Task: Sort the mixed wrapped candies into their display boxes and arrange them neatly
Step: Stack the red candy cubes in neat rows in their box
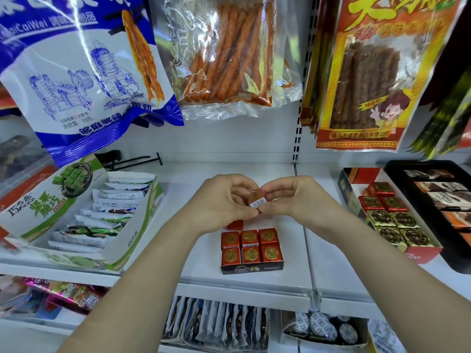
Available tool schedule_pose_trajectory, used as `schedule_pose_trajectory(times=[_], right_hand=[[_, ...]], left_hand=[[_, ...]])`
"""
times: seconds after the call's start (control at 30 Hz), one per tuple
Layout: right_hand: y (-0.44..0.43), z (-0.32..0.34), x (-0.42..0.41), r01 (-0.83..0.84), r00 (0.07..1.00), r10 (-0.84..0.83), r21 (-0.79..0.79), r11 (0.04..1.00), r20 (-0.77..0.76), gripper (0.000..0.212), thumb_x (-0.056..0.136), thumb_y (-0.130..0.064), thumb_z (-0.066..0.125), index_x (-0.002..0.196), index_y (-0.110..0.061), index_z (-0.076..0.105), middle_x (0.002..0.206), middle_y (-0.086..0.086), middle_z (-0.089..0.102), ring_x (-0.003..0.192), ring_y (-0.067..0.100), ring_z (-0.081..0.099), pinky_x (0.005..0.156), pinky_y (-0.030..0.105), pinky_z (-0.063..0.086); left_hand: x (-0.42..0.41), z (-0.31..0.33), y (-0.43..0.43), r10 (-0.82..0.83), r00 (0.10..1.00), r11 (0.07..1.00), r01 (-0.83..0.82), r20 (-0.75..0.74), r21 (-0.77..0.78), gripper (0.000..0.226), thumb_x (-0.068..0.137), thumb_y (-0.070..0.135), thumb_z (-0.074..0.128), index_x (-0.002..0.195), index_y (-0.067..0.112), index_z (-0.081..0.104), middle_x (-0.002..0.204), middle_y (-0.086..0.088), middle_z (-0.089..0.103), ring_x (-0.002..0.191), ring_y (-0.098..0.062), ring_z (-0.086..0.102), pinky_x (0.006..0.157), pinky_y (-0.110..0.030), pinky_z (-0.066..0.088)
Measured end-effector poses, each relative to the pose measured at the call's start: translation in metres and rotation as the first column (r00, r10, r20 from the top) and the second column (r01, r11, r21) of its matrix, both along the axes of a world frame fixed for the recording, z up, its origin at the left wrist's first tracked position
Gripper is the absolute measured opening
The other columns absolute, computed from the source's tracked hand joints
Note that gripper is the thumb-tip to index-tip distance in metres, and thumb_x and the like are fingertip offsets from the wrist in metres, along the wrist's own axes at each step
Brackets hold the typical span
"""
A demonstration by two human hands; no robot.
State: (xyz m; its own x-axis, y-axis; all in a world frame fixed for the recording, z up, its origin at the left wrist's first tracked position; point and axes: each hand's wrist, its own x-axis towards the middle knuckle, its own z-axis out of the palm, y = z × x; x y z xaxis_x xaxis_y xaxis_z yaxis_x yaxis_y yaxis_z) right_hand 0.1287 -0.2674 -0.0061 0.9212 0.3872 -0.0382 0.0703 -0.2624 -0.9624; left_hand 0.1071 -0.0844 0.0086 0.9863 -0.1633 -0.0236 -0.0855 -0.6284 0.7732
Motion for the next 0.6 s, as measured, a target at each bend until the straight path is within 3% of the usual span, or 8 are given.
schedule_pose_trajectory(times=[0.17, 0.3, 0.43, 0.6], right_hand=[[-0.004, -0.002, 0.003, -0.019, 0.998, 0.020, 0.019, 1.000, -0.067, 0.030, 0.068, -0.008, 0.083, 0.096, -0.014, 0.074, 0.092, 0.004, 0.075, 0.092, 0.017, 0.070, 0.093, 0.036, 0.054], [-0.008, 0.000, 0.005, 0.066, 0.997, -0.071, -0.125, 0.990, -0.032, 0.040, 0.072, -0.022, 0.082, 0.109, -0.026, 0.068, 0.100, -0.004, 0.069, 0.092, 0.010, 0.066, 0.082, 0.025, 0.053], [-0.015, 0.001, 0.006, 0.111, 0.994, -0.111, -0.163, 0.980, 0.003, 0.022, 0.085, -0.023, 0.071, 0.106, -0.024, 0.067, 0.089, -0.003, 0.067, 0.077, 0.005, 0.061, 0.068, 0.018, 0.044], [-0.014, -0.004, 0.004, 0.058, 0.998, -0.055, -0.215, 0.975, 0.023, 0.012, 0.089, -0.015, 0.064, 0.095, -0.023, 0.070, 0.069, -0.011, 0.061, 0.066, 0.005, 0.057, 0.064, 0.017, 0.047]], left_hand=[[0.000, -0.004, -0.004, -0.003, 1.000, 0.999, 0.003, 0.020, 0.036, 0.029, 0.072, 0.017, 0.081, 0.096, 0.028, 0.069, 0.084, 0.009, 0.072, 0.057, 0.004, 0.058, 0.059, -0.013, 0.046], [0.000, -0.004, -0.007, -0.017, 1.000, 0.987, 0.016, 0.005, 0.160, 0.031, 0.071, 0.022, 0.081, 0.099, 0.026, 0.068, 0.082, 0.012, 0.071, 0.060, 0.004, 0.060, 0.061, -0.015, 0.049], [0.002, -0.006, -0.011, -0.050, 0.998, 0.947, 0.063, -0.047, 0.316, 0.036, 0.070, 0.024, 0.081, 0.102, 0.030, 0.067, 0.091, 0.014, 0.068, 0.078, -0.003, 0.063, 0.078, -0.029, 0.056], [0.007, -0.007, -0.019, -0.063, 0.995, 0.901, 0.088, -0.074, 0.425, 0.044, 0.072, 0.021, 0.076, 0.114, 0.029, 0.066, 0.100, 0.009, 0.067, 0.090, -0.012, 0.064, 0.083, -0.035, 0.056]])
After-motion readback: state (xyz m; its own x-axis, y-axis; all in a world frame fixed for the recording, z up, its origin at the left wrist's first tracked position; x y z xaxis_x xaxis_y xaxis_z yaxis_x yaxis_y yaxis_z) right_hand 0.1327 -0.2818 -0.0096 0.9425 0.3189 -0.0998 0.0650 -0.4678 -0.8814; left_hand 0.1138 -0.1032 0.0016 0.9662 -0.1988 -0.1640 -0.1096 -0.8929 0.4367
